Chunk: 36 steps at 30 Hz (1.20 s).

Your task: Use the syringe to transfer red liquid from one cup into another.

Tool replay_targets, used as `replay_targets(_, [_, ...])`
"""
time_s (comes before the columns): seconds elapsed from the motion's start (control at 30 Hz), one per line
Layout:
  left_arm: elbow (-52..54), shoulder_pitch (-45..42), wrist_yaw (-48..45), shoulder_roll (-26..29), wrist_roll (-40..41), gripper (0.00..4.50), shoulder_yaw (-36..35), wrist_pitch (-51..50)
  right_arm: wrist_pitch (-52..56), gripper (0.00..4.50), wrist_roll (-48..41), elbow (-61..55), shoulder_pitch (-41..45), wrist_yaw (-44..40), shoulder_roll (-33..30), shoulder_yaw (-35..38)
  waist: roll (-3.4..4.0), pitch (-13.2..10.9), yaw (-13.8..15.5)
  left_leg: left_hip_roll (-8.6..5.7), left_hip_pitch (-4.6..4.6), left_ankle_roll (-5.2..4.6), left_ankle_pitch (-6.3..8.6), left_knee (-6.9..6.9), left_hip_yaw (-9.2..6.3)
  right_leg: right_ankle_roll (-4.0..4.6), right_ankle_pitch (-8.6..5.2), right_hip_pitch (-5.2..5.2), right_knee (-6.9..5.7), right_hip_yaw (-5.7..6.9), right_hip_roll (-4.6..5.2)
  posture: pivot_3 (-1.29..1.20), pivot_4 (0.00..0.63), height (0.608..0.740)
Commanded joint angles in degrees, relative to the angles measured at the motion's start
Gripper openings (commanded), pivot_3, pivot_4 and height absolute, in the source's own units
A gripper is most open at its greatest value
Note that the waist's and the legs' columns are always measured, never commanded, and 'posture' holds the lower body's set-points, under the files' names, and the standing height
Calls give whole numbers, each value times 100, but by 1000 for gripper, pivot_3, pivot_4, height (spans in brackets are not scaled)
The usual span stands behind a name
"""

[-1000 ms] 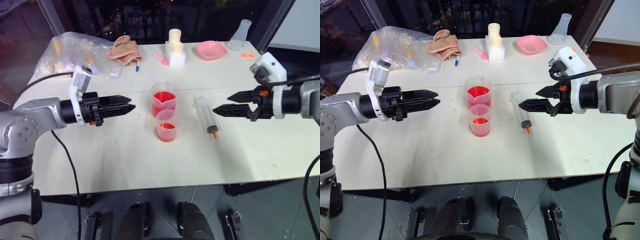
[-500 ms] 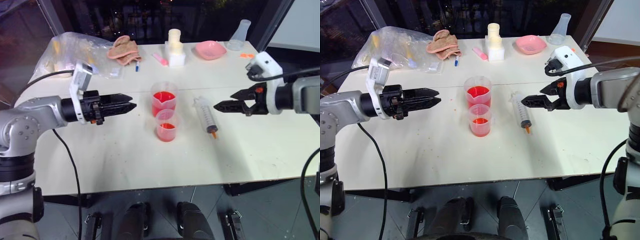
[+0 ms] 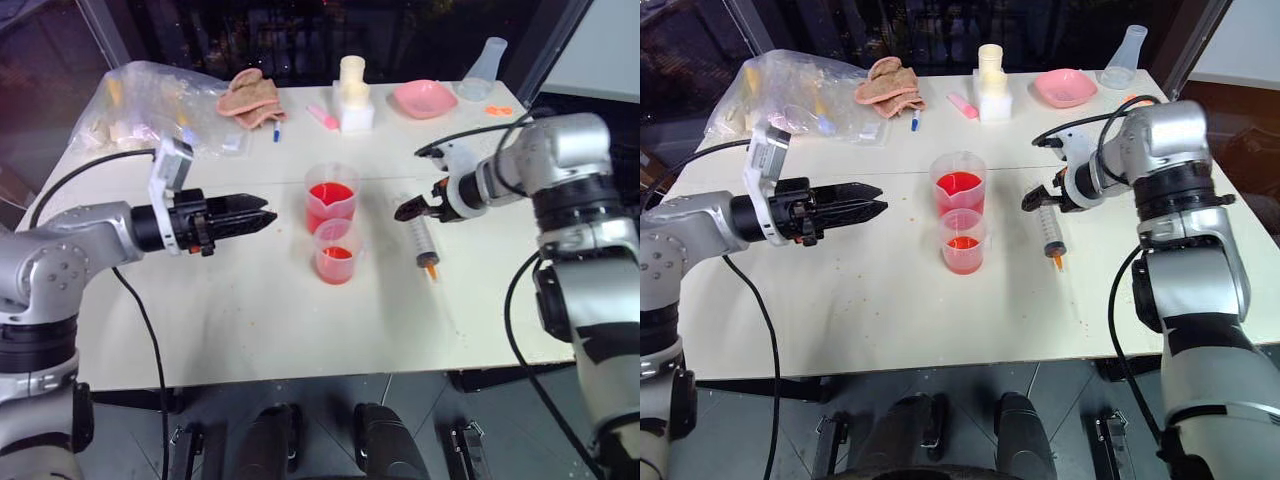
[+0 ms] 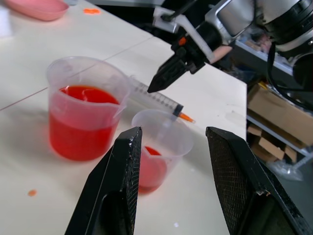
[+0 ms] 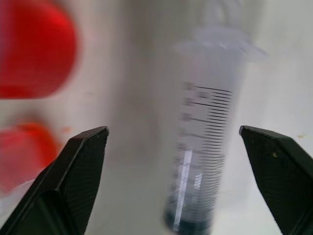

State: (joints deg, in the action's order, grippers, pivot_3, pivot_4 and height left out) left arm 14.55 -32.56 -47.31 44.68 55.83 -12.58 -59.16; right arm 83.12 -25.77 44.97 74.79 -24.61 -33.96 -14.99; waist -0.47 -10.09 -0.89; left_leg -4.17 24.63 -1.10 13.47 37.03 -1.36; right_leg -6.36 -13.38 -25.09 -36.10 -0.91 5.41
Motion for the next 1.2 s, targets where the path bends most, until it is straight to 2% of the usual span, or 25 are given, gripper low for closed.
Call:
replay_targets(0.03, [292,39,148,25,217,2180,-251,-32,-496,4430,506,545,383,-441,138,-250,0,0,-14,0,0,0,0,0,0,0,0,0,-1,0,0,0,150,740])
replay_targets(0.23, [541,238,452,103,486,2180,-469,-146,-1269,4430,1236,1524,610,-1013,590,-427,0,0,-50,7,-3,2,-1,-2,-1,-1,1,-3,-9,1,-13,0,150,740])
replay_targets(0.5, [744,437,787,132,725,2180,-634,-201,-1847,4430,1933,2195,687,-1398,1014,-329,0,0,-44,7,-7,10,-5,0,-3,-2,1,-1,-13,0,-23,0,150,740])
replay_targets(0.6, [788,499,862,155,804,2180,-670,-206,-1925,3598,2089,2282,676,-1483,1053,-252,0,0,-43,8,-9,19,-10,0,-4,-1,1,-1,-14,-1,-22,0,150,740])
replay_targets(0.73, [763,456,935,162,879,2180,-641,-202,-1949,1655,2236,2301,696,-1601,1094,-152,0,0,-41,7,-9,23,-12,-1,-4,-1,1,-1,-14,-1,-24,0,150,740])
replay_targets(0.77, [754,444,943,163,884,2180,-630,-200,-1952,1438,2264,2295,698,-1624,1099,-133,0,0,-41,8,-9,24,-12,-1,-5,-1,1,0,-14,-1,-25,0,150,740])
replay_targets(1.0, [496,163,820,142,736,2180,-420,-106,-2007,1438,2251,1647,547,-1720,905,216,1,0,-37,8,-10,26,-14,-1,-5,-1,1,-1,-15,-1,-27,0,150,740])
replay_targets(1.13, [311,-19,744,144,665,2180,-359,-83,-2293,1438,2210,177,-30,-1601,686,461,1,0,-22,8,-9,26,-14,-1,-7,-2,1,-1,-16,0,-28,0,150,740])
replay_targets(1.2, [183,-155,695,155,642,2180,-339,-75,-2586,1438,2073,-1245,-615,-1408,541,838,0,1,-9,7,-9,26,-14,-2,-6,-2,1,-2,-16,1,-28,0,150,740])
